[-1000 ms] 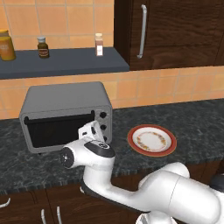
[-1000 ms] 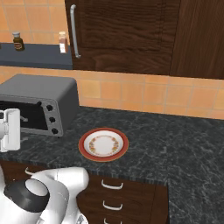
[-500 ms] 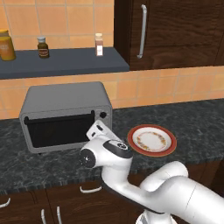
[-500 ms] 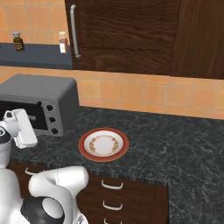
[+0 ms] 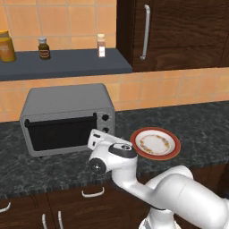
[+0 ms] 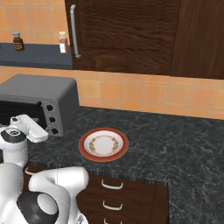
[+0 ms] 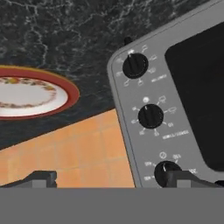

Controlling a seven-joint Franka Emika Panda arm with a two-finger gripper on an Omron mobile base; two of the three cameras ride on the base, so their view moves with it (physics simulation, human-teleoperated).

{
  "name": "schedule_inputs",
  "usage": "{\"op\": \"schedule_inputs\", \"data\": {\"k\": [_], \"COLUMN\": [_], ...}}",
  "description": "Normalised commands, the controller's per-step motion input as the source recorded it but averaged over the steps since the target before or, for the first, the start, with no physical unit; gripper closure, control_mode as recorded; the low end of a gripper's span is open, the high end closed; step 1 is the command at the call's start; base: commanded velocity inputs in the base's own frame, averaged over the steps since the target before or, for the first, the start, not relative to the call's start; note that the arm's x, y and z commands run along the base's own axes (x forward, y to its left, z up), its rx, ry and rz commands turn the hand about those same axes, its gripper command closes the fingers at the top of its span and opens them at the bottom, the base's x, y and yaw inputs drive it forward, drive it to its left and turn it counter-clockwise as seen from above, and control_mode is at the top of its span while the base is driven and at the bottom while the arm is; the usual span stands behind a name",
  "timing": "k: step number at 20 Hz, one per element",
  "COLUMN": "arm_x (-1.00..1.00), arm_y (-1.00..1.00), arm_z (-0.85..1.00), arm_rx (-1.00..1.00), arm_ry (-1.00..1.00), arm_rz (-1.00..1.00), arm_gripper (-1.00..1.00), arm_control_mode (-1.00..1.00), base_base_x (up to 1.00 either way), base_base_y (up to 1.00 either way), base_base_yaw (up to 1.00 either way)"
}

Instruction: Pick up the kebab skewer and baguette bread, and place them inside the toaster oven. Close the toaster oven door and start by setting the timer.

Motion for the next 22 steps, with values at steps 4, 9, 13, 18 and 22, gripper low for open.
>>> {"op": "schedule_inputs", "data": {"k": [4, 9, 13, 18, 22], "arm_x": [0.16, 0.10, 0.10, 0.25, 0.28], "arm_y": [0.09, 0.00, -0.01, 0.00, 0.00], "arm_z": [-0.15, 0.00, -0.03, -0.04, -0.08], "arm_rx": [-0.25, -0.23, -0.19, -0.12, -0.06], "arm_ry": [-0.01, 0.00, 0.00, 0.00, 0.00], "arm_rz": [0.13, 0.06, 0.04, 0.05, 0.06], "arm_gripper": [-1.00, -1.00, -1.00, -1.00, -1.00], "arm_control_mode": [-1.00, -1.00, -1.00, -1.00, -1.00], "base_base_x": [0.00, 0.00, 0.00, 0.00, 0.00], "base_base_y": [0.00, 0.00, 0.00, 0.00, 0.00], "base_base_yaw": [0.00, 0.00, 0.00, 0.00, 0.00]}}
